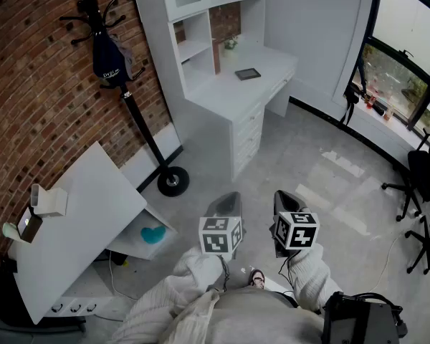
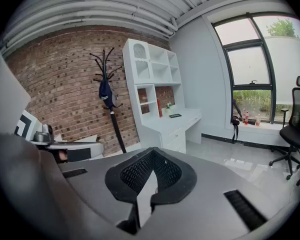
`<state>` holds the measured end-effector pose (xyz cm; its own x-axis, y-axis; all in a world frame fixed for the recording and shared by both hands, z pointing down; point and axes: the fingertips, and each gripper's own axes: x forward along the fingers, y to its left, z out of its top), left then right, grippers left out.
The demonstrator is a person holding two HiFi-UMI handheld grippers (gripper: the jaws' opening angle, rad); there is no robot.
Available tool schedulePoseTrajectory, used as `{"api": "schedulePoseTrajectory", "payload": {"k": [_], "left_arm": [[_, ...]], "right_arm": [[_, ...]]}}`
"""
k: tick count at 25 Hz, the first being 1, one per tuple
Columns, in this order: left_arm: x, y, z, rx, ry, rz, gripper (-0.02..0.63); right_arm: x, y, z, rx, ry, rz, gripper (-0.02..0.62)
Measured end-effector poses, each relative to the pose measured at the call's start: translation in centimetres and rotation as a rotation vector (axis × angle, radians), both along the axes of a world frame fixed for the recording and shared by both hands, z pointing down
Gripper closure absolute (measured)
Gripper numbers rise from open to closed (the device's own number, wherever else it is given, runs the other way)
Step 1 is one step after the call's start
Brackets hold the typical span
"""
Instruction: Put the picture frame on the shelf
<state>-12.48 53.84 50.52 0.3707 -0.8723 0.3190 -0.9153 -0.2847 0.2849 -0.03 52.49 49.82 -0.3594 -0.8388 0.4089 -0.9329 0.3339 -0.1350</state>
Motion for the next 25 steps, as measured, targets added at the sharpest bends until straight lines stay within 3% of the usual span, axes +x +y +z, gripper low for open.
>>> {"api": "schedulePoseTrajectory", "payload": {"k": [15,25], "left_arm": [[1.9,-1.1,0.6,-0.016,-0.007,0.019,0.598],[4.6,-5.3,0.9,-0.03,-0.018,-0.027,0.598]], "right_arm": [[1.0,-1.2,1.6,-0.057,-0.053,-0.021,0.571],[4.9,-4.4,2.9,-0.113,-0.048,-0.062,0.571]]}}
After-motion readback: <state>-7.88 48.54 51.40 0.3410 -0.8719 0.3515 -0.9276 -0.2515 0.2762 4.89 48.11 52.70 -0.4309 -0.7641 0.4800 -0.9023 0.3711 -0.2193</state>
